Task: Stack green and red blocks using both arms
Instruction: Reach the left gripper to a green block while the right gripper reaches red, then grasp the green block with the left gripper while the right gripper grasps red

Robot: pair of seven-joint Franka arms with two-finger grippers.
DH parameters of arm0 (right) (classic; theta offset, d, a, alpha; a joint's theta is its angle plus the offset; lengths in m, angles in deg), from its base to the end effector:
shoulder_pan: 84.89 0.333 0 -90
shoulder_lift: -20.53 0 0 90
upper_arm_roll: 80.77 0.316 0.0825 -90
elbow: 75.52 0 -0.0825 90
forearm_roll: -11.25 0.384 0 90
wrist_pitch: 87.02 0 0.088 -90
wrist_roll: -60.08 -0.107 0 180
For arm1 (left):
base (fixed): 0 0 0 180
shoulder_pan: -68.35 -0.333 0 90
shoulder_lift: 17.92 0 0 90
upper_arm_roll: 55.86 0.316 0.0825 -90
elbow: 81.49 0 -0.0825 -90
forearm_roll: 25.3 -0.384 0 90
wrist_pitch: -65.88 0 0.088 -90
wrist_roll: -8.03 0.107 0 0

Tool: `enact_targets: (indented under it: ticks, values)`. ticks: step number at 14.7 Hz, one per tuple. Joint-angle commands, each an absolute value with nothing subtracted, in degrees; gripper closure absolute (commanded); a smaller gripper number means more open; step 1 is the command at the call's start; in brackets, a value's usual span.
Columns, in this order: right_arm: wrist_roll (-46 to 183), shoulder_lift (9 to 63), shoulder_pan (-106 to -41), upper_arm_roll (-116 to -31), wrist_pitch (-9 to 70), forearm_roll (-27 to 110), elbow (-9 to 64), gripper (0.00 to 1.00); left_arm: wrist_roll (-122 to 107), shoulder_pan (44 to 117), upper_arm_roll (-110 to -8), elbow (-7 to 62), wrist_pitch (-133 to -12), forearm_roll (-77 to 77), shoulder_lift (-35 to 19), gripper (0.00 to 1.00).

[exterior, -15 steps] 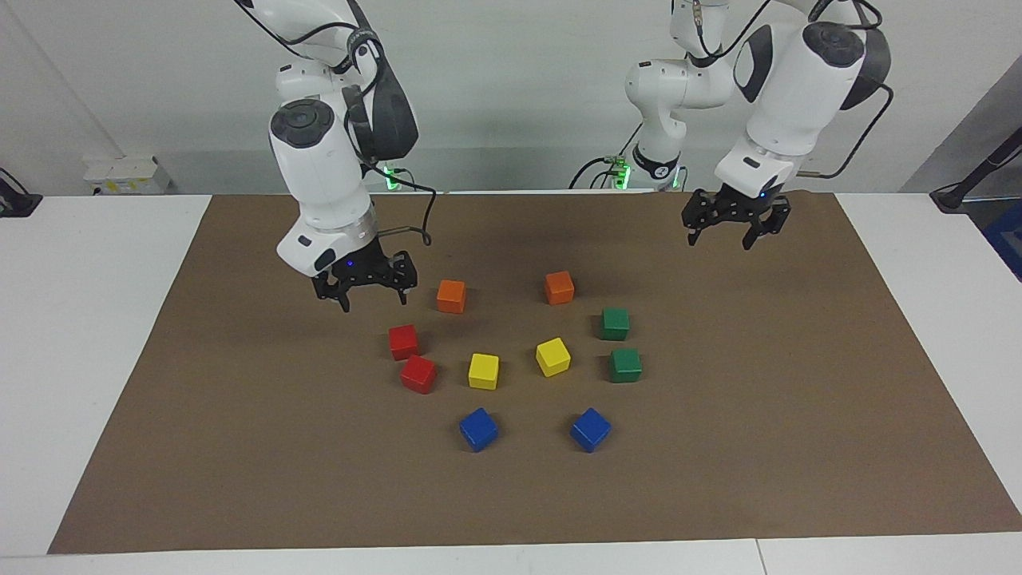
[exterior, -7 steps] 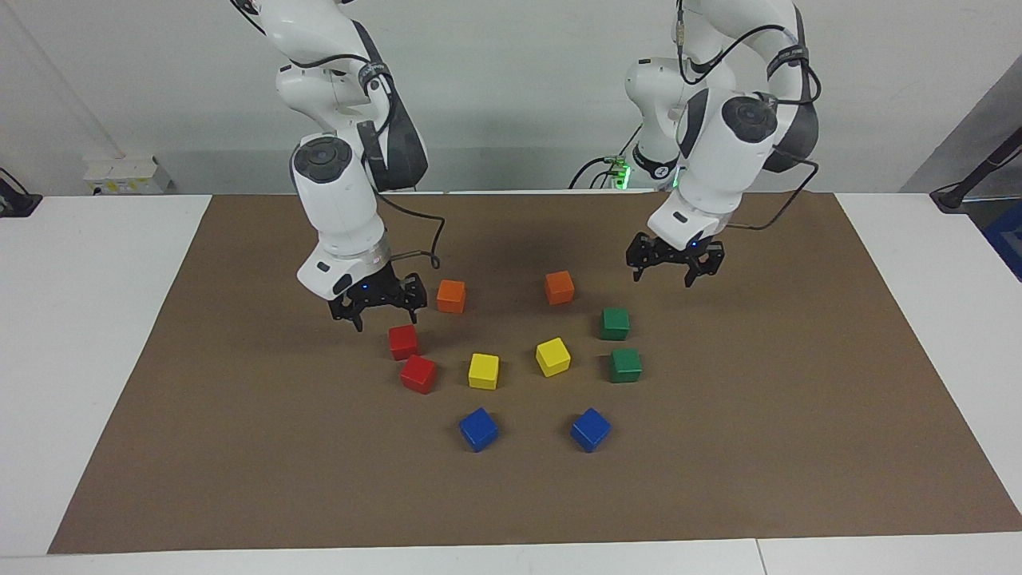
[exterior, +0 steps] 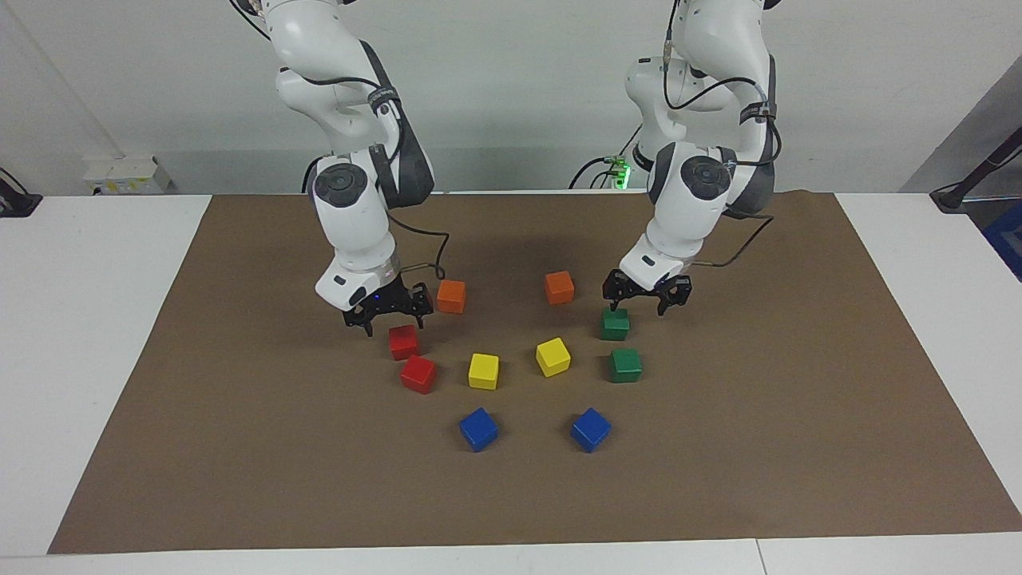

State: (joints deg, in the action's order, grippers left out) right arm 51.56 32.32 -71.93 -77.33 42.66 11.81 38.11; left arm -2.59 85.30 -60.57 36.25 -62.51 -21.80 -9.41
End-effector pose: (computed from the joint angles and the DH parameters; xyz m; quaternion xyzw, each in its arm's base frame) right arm 0.5776 0.1690 0.3702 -0.9971 -0.0648 -0.0343 0.0178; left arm 0.5376 -0.2144 0.3695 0.9964 -0.0771 0.0096 0.0344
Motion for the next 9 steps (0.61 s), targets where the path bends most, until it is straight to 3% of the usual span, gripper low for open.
enact_targets:
  ticks: [1, 9]
  values:
    - [51.64, 30.64, -71.71, -77.25, 46.82, 12.40, 41.98, 0.00, -5.32, 87.51, -59.64, 37.69, -66.30, -21.17, -8.17, 0.00]
    - [52.17, 32.04, -72.23, -77.25, 51.31, 12.40, 44.45, 0.00, -7.89, 89.98, -59.38, 37.52, -70.09, -22.83, -3.16, 0.00]
